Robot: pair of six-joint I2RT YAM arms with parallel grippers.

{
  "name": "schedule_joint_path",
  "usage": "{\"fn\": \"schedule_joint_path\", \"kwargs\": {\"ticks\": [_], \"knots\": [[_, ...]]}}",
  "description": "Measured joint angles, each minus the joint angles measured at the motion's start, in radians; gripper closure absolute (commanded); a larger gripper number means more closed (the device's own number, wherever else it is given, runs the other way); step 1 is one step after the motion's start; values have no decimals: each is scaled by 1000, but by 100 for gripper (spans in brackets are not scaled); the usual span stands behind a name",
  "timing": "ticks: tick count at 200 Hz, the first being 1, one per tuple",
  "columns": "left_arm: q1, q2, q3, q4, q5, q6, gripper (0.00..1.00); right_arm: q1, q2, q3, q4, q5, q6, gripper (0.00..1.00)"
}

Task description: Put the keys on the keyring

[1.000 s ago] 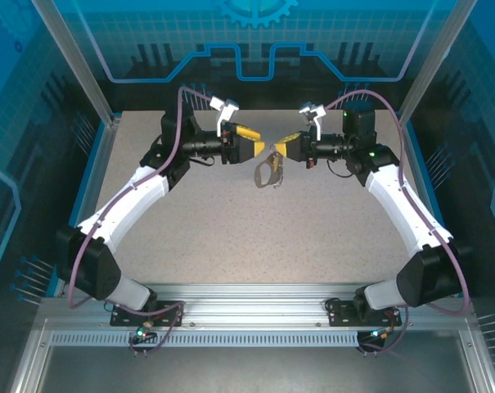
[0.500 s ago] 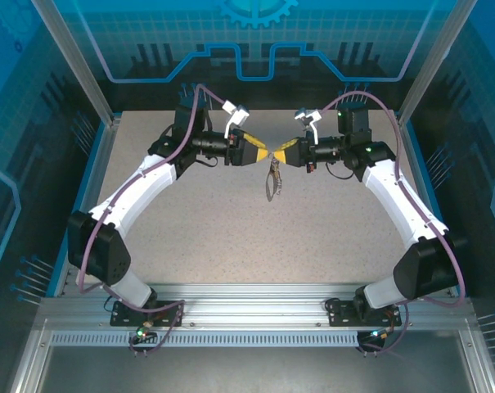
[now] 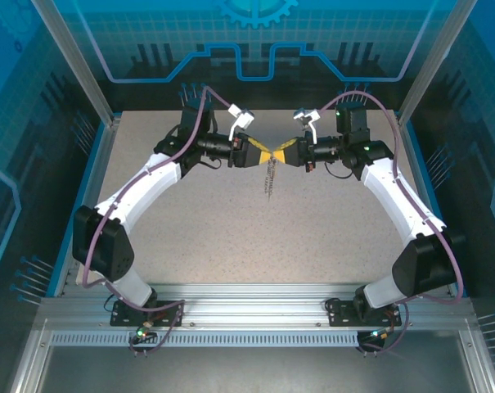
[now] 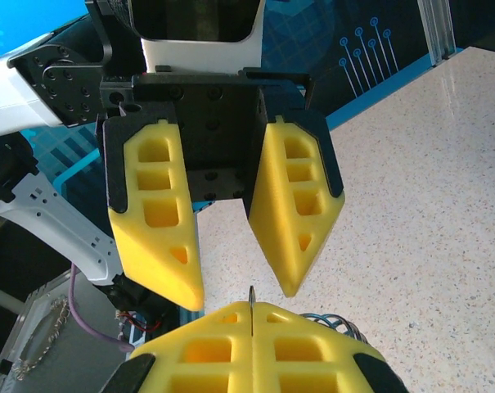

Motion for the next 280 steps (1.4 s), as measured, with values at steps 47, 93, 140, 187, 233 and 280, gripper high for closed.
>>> {"fn": "schedule_joint_path", "kwargs": {"ticks": [47, 93, 140, 187, 233, 280], "knots": [[-10, 4, 2, 1, 0, 1, 75, 0, 0, 0, 0, 0, 0, 100], [-18, 6, 3, 1, 0, 1, 88, 0, 1, 0, 0, -1, 0, 100], [-19, 7, 2, 17, -1, -10, 100, 0, 1, 0, 10, -8, 12, 79], [-32, 5, -76, 190, -25, -103, 100, -21, -84, -122, 167, 24, 127, 58], [-34, -22, -223, 404, -88, -251, 100, -41, -262, -370, 409, 123, 302, 54], [-37, -67, -281, 560, -119, -352, 100, -23, -284, -502, 601, 204, 438, 53]]}}
